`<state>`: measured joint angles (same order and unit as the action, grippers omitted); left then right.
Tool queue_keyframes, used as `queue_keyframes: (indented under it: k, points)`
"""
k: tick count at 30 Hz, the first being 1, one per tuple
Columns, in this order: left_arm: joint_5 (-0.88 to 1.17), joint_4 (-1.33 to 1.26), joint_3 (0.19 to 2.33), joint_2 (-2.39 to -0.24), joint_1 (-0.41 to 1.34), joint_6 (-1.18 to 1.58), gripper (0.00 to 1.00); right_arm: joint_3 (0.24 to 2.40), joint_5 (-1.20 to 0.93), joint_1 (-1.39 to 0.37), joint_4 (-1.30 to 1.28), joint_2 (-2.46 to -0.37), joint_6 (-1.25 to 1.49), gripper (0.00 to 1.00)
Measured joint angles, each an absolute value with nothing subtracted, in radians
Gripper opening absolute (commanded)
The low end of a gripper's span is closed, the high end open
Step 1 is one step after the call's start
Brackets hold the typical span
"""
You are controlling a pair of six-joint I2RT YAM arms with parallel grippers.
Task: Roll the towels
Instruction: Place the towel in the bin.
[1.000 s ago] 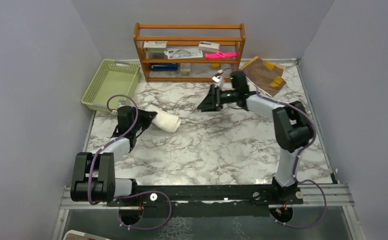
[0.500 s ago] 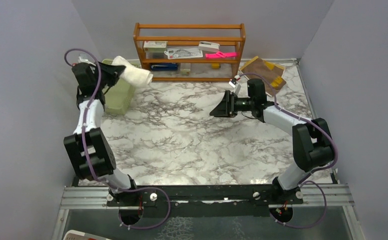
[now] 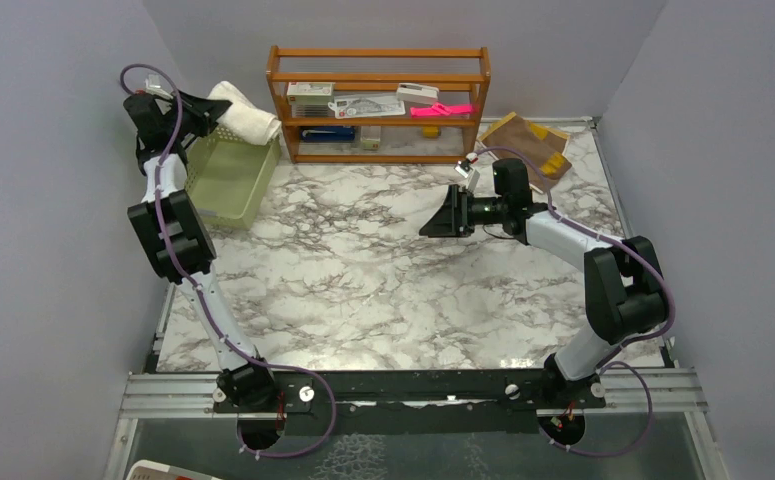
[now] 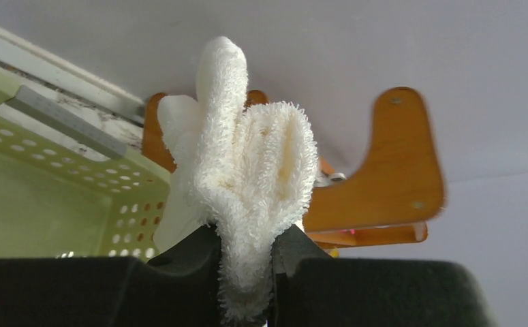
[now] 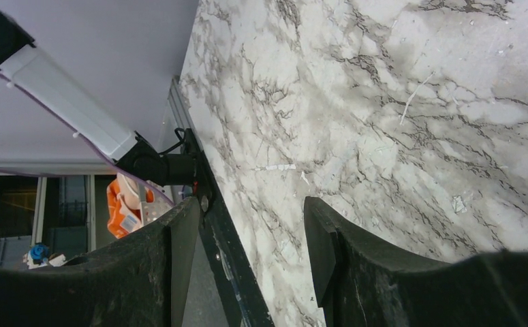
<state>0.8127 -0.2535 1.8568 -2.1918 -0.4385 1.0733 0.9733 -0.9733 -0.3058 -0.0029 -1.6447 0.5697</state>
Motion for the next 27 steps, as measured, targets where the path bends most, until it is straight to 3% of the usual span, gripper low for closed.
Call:
queue_keyframes:
  k: [7, 21, 27]
  points:
    - [0.805, -0.212, 1.960, -2.409, -0.426, 1.041, 0.00, 0.978, -0.973, -0.306, -0.029, -1.650, 0.545, 0.58]
    - [0.543, -0.124, 1.925, -2.424, -0.416, 0.852, 0.00, 0.997, -0.971, -0.306, -0.057, -1.694, 0.528, 0.58]
    - [0.481, -0.112, 1.916, -2.424, -0.414, 0.818, 0.14, 0.997, -0.971, -0.306, -0.057, -1.695, 0.525, 0.58]
